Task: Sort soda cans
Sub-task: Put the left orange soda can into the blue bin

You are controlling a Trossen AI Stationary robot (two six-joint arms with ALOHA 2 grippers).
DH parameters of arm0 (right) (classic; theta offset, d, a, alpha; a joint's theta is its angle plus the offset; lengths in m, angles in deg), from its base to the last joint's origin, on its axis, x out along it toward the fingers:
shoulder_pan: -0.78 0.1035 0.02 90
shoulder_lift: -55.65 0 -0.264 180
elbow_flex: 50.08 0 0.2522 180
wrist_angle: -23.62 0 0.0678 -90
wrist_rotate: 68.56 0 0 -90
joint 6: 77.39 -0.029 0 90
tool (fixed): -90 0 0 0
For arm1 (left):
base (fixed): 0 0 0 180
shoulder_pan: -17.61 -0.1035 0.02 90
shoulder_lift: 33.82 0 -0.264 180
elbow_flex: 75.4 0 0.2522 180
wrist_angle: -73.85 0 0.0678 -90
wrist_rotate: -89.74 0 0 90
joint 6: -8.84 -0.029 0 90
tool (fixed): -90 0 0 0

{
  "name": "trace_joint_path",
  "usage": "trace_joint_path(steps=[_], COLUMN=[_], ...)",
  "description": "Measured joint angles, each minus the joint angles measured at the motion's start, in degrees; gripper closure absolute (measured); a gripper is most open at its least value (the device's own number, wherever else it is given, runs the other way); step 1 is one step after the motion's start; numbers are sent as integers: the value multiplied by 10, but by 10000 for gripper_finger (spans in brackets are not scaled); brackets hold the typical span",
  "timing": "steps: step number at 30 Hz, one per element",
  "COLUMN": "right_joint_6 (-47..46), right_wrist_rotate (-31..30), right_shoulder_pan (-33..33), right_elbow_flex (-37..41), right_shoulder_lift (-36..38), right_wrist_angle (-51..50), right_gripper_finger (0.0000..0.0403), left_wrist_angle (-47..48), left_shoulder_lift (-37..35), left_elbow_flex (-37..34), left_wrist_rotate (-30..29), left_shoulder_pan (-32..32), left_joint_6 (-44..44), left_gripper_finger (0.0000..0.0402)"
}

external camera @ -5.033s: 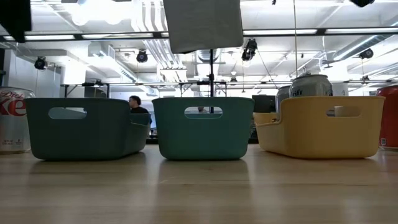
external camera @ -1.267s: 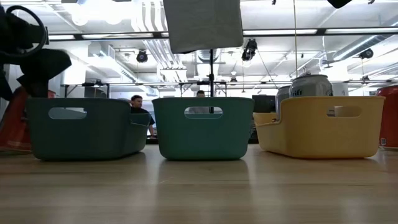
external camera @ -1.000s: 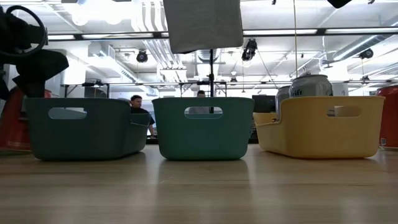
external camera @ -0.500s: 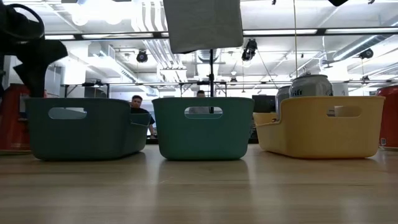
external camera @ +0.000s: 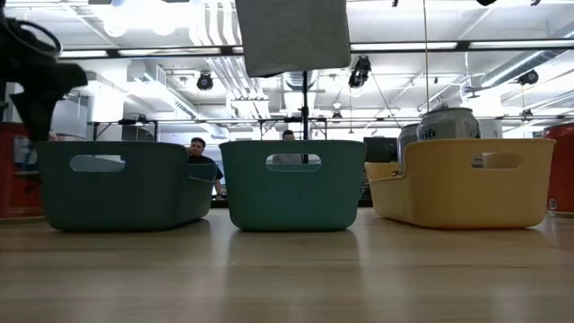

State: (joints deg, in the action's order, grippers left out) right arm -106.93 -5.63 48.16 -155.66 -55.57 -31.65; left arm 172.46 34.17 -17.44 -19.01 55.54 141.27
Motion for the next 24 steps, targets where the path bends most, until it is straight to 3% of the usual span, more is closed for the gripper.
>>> trace_joint_path(steps=[11,24], right_joint_6=[1,2], right_wrist_rotate=[0,0], right_shoulder_pan=[0,0], right_elbow_flex=[0,0], right_shoulder_lift=[0,0], right_wrist_angle=[0,0], right_gripper_finger=[39,39], left_wrist_angle=[-9,-6], left_shoulder_lift=[-16,60], left_elbow_flex=[-10,-9], left_wrist_rotate=[-18,-30], left_shoulder_pan=[-21,-58], left_joint_6=[4,12], left_gripper_finger=[68,68])
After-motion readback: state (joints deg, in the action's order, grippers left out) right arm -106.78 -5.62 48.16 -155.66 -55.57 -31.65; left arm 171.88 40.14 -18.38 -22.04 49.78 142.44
